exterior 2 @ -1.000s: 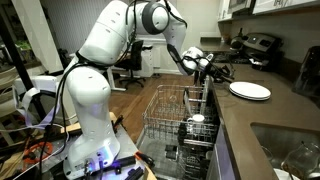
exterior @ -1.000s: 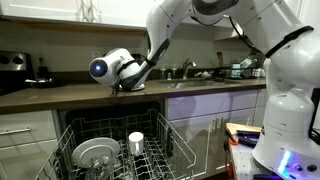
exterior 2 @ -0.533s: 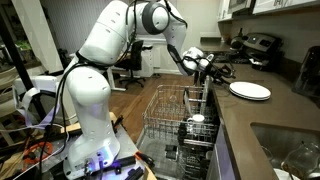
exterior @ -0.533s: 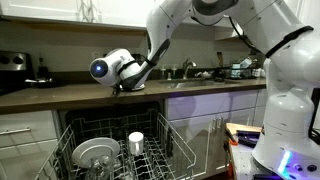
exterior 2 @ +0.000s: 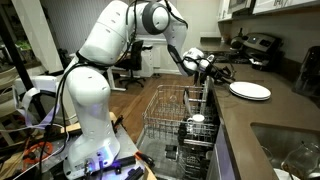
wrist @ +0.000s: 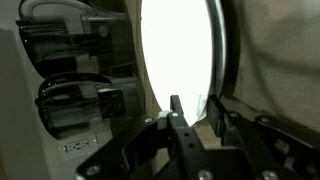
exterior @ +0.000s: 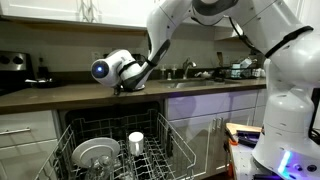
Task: Take the white plate on the top and put it behind the white cup in the dishwasher
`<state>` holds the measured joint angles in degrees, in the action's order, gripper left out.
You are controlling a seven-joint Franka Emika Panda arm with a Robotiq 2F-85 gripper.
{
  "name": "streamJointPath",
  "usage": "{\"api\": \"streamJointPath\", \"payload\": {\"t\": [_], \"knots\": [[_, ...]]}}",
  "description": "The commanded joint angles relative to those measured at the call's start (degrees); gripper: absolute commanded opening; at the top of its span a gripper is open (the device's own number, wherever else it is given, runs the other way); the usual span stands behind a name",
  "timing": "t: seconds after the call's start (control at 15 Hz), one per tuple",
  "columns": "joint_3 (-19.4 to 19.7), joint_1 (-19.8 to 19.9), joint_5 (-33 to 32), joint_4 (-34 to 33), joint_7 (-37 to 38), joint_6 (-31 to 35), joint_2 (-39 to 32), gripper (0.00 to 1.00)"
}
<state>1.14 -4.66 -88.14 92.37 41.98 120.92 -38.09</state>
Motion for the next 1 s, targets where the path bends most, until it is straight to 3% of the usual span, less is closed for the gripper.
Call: {"api": "streamJointPath", "payload": {"t": [0.0, 0.4, 0.73, 0.8, 0.93], "knots": [[-0.5, 0.8, 0.0, 0.8, -0.2, 0.1, 0.4, 0.29], [-0.5, 1.0, 0.0, 0.9, 0.1, 0.3, 0.3, 0.35], [-0.5, 0.9, 0.0, 1.1, 0.2, 0.2, 0.4, 0.28], [-0.5, 0.9, -0.1, 1.2, 0.3, 0.2, 0.4, 0.11], [-0.6, 0.7, -0.1, 1.4, 0.4, 0.0, 0.4, 0.07]]}}
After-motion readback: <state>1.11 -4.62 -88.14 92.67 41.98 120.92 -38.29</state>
